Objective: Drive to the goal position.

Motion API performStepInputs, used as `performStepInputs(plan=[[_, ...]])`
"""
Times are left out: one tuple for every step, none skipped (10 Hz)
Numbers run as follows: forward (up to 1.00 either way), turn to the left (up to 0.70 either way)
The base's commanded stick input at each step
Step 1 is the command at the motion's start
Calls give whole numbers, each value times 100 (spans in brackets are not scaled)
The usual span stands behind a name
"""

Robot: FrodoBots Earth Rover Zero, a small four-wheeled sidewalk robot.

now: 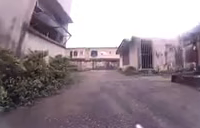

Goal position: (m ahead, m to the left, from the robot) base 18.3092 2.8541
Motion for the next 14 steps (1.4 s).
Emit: performStepInputs(plan=[[70, -6], [70, 9], [70, 20], [70, 20], [70, 20], [70, 20], [70, 20], [70, 14], [70, 3], [70, -7], [70, -15], [70, -15], [70, -3], [70, 16]])
